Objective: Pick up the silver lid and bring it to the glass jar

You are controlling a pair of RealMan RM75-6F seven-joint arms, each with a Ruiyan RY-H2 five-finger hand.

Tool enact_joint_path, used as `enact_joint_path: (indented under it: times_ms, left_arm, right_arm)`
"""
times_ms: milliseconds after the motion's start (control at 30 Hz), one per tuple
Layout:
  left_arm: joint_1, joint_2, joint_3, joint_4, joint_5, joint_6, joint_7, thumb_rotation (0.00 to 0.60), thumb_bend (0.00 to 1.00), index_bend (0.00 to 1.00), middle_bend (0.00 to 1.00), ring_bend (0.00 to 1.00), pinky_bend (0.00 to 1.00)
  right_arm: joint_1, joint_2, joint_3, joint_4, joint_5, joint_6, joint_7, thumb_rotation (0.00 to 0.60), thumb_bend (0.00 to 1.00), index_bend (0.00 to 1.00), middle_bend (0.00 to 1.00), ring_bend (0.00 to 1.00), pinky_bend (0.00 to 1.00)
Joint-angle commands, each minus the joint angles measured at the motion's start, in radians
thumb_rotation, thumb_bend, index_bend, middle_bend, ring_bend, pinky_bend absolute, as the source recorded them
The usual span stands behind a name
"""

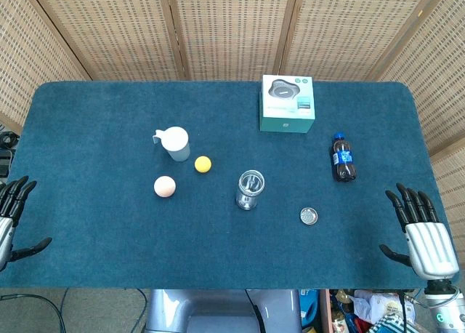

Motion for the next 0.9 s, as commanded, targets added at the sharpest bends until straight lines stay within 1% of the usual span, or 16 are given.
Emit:
enact_joint_path:
  times_ms: [33,233,300,367,467,533,600,633,700,767,900]
  left_arm:
    - [-0.001,0.000,0.000,0.001,-0.001,-0.002,-0.002,0.600,0.12,0.00,0.00,0.00,0.00]
    - [0.001,-0.001,0.002,-0.001,0.001,0.000,0.002,0.600,0.12,0.00,0.00,0.00,0.00]
    - [0.002,-0.001,0.002,0.000,0.001,0.001,0.001,0.600,0.12,0.00,0.00,0.00,0.00]
    - [0.001,-0.003,0.000,0.004,-0.001,0.001,-0.002,0.600,0.12,0.00,0.00,0.00,0.00]
    - [-0.007,-0.006,-0.006,0.012,-0.009,-0.008,-0.012,0.600,0.12,0.00,0.00,0.00,0.00]
    - [-0.013,-0.008,-0.011,0.015,-0.016,-0.017,-0.015,0.600,0.12,0.00,0.00,0.00,0.00]
    - [-0.015,-0.009,-0.014,0.014,-0.020,-0.019,-0.014,0.600,0.12,0.00,0.00,0.00,0.00]
    - [-0.016,-0.010,-0.016,0.014,-0.022,-0.017,-0.011,0.600,0.12,0.00,0.00,0.00,0.00]
    - [-0.014,-0.016,-0.017,0.016,-0.021,-0.013,-0.006,0.600,0.12,0.00,0.00,0.00,0.00]
    - [-0.014,-0.020,-0.017,0.017,-0.024,-0.013,-0.011,0.600,0.12,0.00,0.00,0.00,0.00]
    - [-0.018,-0.025,-0.021,0.022,-0.036,-0.023,-0.007,0.600,0.12,0.00,0.00,0.00,0.00]
  right_arm:
    - [0.000,0.001,-0.001,0.000,-0.003,-0.001,0.005,0.600,0.00,0.04,0.00,0.00,0.00]
    - [0.005,0.003,-0.006,0.002,-0.007,-0.014,0.014,0.600,0.00,0.04,0.00,0.00,0.00]
    - [0.014,0.002,-0.008,-0.002,-0.009,-0.031,0.030,0.600,0.00,0.06,0.00,0.00,0.00]
    - [0.038,-0.007,-0.003,0.002,-0.019,-0.059,0.071,0.600,0.00,0.12,0.00,0.00,0.00]
    - [0.104,-0.063,0.026,0.069,-0.046,-0.108,0.180,0.600,0.00,0.23,0.00,0.00,0.00]
    - [0.162,-0.107,0.047,0.118,-0.034,-0.175,0.272,0.600,0.00,0.30,0.00,0.00,0.00]
    - [0.203,-0.135,0.065,0.150,-0.004,-0.236,0.303,0.600,0.01,0.38,0.00,0.00,0.00]
    - [0.232,-0.155,0.080,0.172,0.030,-0.284,0.302,0.600,0.03,0.40,0.00,0.00,0.00]
    - [0.276,-0.187,0.101,0.197,0.091,-0.360,0.287,0.600,0.09,0.45,0.00,0.00,0.00]
    - [0.320,-0.221,0.120,0.214,0.156,-0.437,0.259,0.600,0.13,0.46,0.00,0.00,0.00]
    - [0.376,-0.290,0.137,0.258,0.224,-0.502,0.166,0.600,0.20,0.49,0.00,0.00,0.00]
